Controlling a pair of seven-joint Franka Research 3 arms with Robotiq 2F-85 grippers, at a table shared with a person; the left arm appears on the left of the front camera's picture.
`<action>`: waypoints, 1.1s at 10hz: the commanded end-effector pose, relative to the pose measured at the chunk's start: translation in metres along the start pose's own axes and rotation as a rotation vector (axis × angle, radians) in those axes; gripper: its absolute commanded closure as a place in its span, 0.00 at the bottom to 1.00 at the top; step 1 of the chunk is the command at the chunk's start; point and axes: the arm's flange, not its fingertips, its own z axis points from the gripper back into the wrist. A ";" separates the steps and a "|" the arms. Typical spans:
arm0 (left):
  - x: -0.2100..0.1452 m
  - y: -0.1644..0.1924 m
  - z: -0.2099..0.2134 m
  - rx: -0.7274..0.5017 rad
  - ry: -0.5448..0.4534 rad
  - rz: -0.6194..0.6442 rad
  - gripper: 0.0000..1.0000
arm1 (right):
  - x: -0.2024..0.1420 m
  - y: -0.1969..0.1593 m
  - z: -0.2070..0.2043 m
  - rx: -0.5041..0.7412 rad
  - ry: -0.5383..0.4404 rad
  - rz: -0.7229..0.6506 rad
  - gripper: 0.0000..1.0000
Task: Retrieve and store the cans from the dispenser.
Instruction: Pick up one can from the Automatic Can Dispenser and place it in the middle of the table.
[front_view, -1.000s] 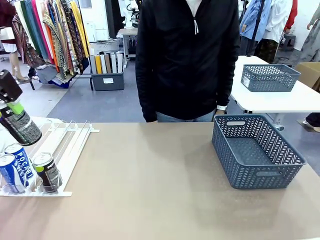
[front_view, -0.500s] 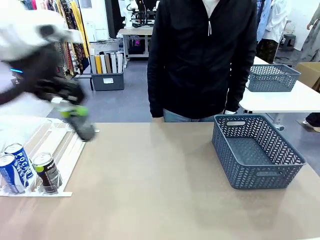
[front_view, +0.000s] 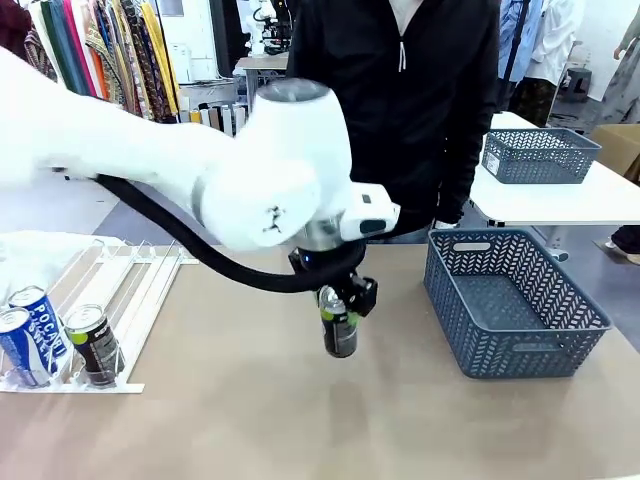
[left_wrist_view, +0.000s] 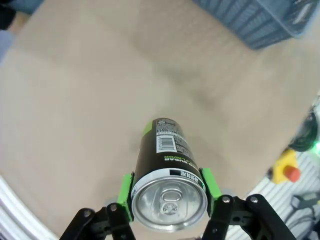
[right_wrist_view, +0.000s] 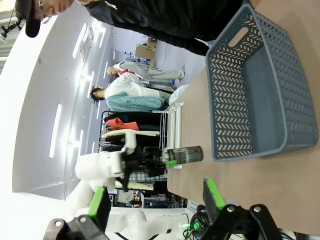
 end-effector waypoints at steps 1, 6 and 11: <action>0.013 0.000 -0.008 0.070 0.048 0.043 1.00 | 0.001 0.000 0.001 0.010 -0.003 0.025 0.00; 0.012 0.004 -0.025 0.059 0.084 0.074 1.00 | 0.001 0.000 0.001 0.010 -0.003 0.025 0.00; 0.013 0.006 -0.022 0.048 0.089 0.072 0.00 | 0.001 0.000 0.001 0.010 -0.003 0.025 0.00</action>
